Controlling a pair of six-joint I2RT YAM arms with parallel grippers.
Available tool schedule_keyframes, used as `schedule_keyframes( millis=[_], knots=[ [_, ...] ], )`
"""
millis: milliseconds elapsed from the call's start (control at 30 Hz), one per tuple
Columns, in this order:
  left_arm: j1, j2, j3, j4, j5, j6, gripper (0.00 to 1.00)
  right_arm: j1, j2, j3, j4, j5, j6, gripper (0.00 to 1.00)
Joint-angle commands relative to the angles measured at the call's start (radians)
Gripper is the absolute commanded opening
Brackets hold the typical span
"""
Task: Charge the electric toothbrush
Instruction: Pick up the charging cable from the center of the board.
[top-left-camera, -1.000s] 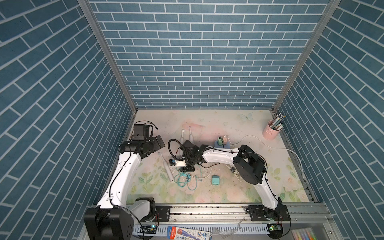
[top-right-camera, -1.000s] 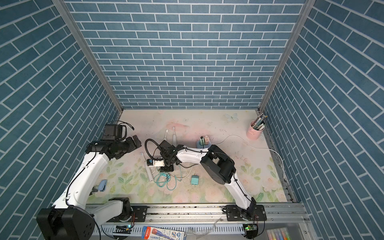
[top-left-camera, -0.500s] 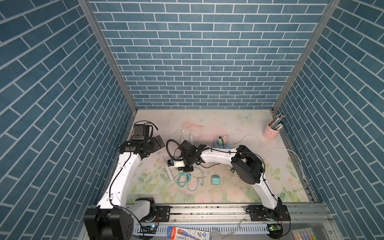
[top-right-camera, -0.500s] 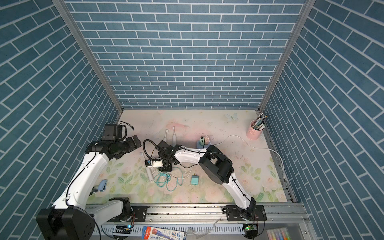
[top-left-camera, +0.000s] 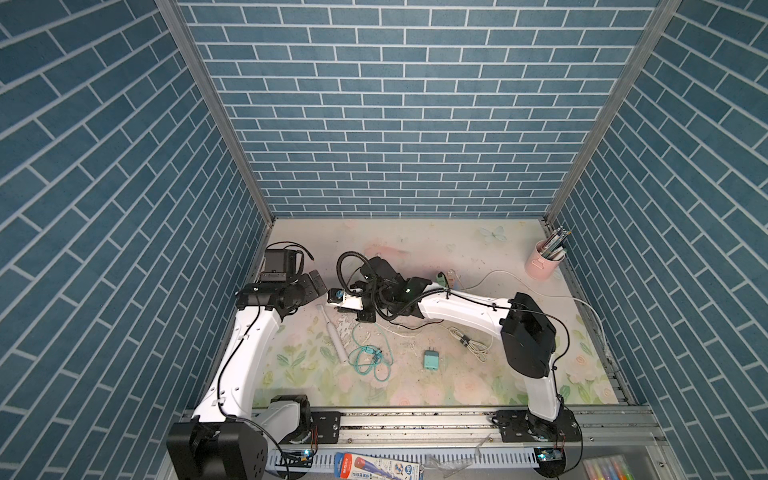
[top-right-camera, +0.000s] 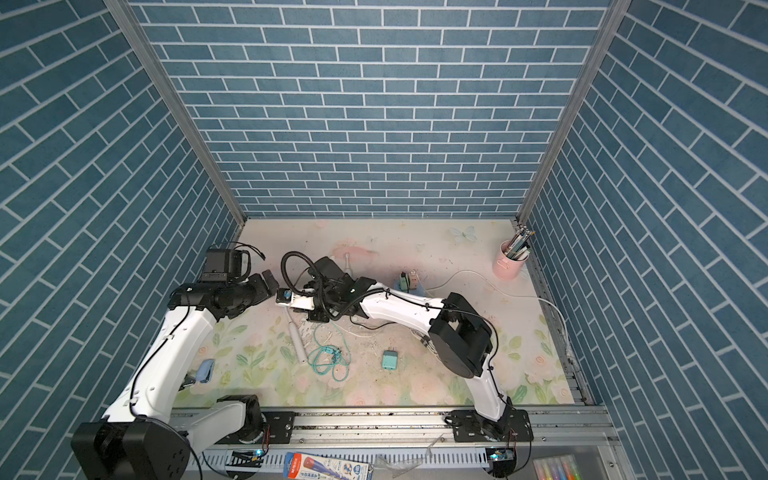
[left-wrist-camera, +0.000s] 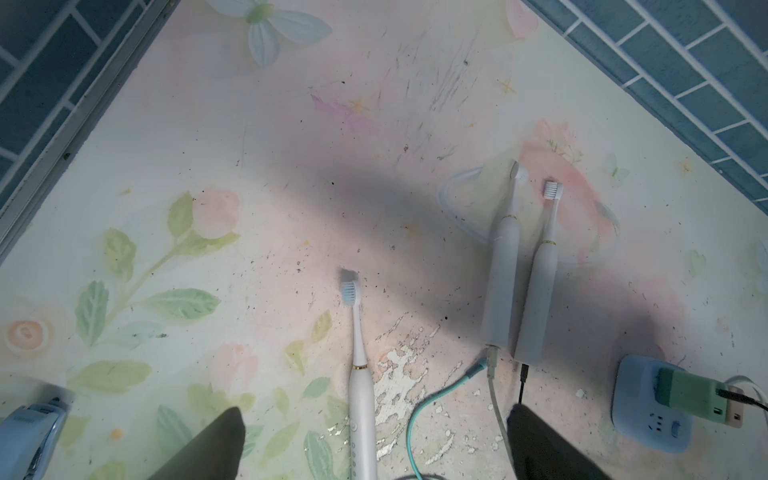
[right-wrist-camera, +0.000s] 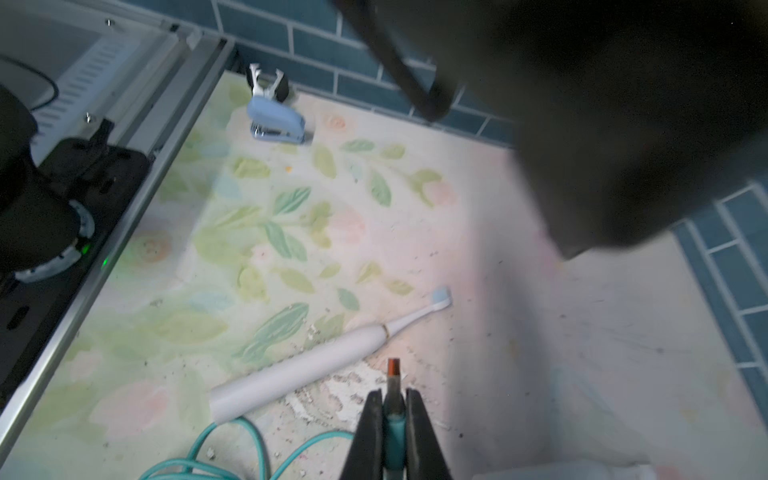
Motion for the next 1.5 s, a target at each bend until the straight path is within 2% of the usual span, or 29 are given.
schedule_keyframes(
  millis=[0,333,433,567,700,800,900,1067,1167,1200,1267,1467],
  knots=[
    [0.007,-0.016,-0.010,-0.016,-0.025,0.006,1.00,-0.002,-0.063,-0.042,0.169,-0.026,0.124,0.00],
    [0.010,-0.011,-0.009,-0.018,-0.031,0.007,1.00,-0.002,-0.217,-0.063,0.263,0.008,0.214,0.00],
    [0.010,-0.008,-0.008,-0.019,-0.028,0.005,0.99,0.000,-0.337,-0.147,0.274,0.053,0.212,0.00],
    [0.009,-0.002,-0.013,-0.006,0.006,0.003,1.00,0.018,-0.543,-0.346,0.289,0.114,0.210,0.00],
    [0.006,0.011,-0.010,0.008,0.052,0.000,1.00,0.070,-0.752,-0.504,0.161,0.262,0.226,0.00],
    [-0.010,0.008,-0.010,0.013,0.079,-0.006,1.00,0.091,-0.901,-0.597,0.013,0.499,0.369,0.00],
    [-0.081,0.007,0.014,-0.004,0.049,-0.023,0.99,0.092,-1.032,-0.685,-0.154,0.660,0.557,0.00],
    [-0.185,0.030,0.024,-0.017,0.057,-0.115,1.00,0.101,-1.132,-0.806,-0.406,0.748,0.794,0.00],
    [-0.282,0.047,0.043,-0.041,0.017,-0.170,1.00,0.110,-1.118,-0.835,-0.533,0.780,0.938,0.00],
    [-0.317,0.052,0.049,-0.049,0.003,-0.197,1.00,0.115,-1.110,-0.846,-0.543,0.748,0.963,0.00],
    [-0.370,0.055,0.046,-0.033,0.022,-0.263,1.00,0.134,-1.096,-0.863,-0.511,0.663,0.952,0.00],
    [-0.564,0.037,0.013,0.099,0.109,-0.458,0.99,0.142,-1.084,-0.881,-0.387,0.535,0.847,0.00]
  ],
)
